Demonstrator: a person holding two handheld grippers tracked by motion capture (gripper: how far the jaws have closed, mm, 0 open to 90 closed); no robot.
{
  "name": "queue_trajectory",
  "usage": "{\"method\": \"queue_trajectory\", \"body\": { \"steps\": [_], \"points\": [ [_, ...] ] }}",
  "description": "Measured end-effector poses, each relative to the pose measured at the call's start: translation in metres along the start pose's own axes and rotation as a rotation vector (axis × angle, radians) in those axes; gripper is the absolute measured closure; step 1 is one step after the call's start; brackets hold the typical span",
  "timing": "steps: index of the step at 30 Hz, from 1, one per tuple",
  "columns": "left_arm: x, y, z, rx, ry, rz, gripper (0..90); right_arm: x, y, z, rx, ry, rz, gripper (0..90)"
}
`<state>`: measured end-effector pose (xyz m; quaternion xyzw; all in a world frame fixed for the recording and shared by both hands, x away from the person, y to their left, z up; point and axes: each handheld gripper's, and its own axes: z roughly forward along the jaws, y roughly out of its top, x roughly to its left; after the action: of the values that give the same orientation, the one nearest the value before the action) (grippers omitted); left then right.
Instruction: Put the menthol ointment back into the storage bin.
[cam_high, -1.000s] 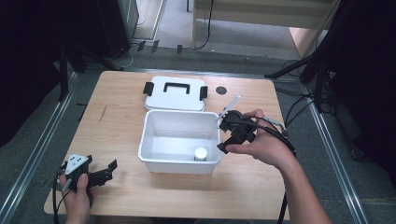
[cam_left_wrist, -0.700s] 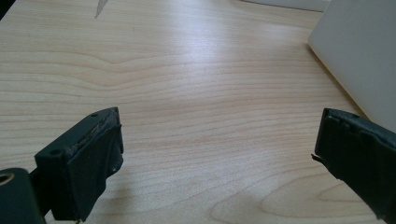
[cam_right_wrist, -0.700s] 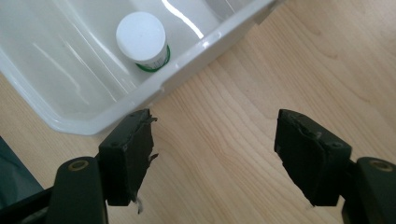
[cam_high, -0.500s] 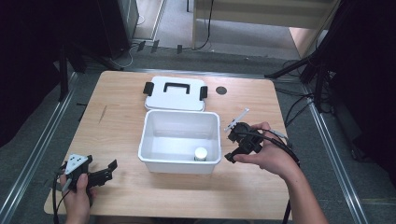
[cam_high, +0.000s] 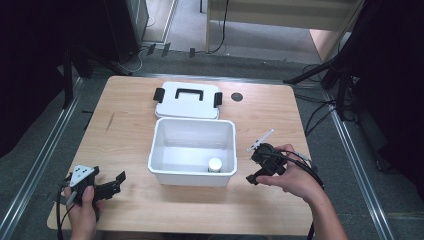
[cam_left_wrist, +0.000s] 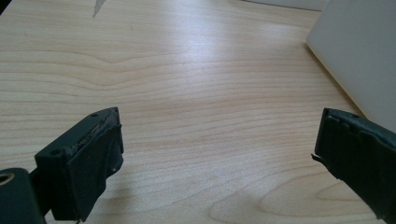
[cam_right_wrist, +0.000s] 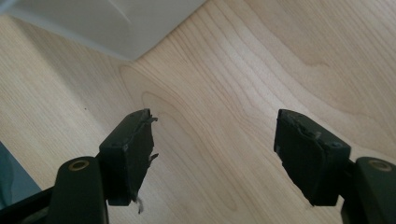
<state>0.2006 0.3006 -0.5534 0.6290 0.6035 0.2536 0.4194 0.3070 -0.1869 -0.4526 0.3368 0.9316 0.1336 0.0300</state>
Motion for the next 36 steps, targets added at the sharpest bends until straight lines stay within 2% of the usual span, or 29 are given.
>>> {"method": "queue_trajectory", "body": {
  "steps": [18,22,25,32,36],
  "points": [
    [0.000,0.000,0.000,0.002,-0.004,-0.002,1.8,-0.013,-0.027,0.018,-0.023,0.017,0.058,29.1],
    [0.000,0.000,0.000,0.001,-0.005,-0.004,1.8,-0.014,-0.030,0.020,-0.049,0.016,0.060,29.2],
    [0.000,0.000,0.000,0.001,-0.006,-0.004,1.8,-0.014,-0.033,0.021,-0.105,0.022,0.079,29.7],
    [0.000,0.000,0.000,0.004,-0.010,-0.005,1.8,-0.015,-0.038,0.027,-0.123,0.033,0.102,29.7],
    [0.001,0.000,-0.001,0.006,-0.012,-0.002,1.8,-0.016,-0.042,0.030,-0.155,0.032,0.118,30.3]
  ]
}}
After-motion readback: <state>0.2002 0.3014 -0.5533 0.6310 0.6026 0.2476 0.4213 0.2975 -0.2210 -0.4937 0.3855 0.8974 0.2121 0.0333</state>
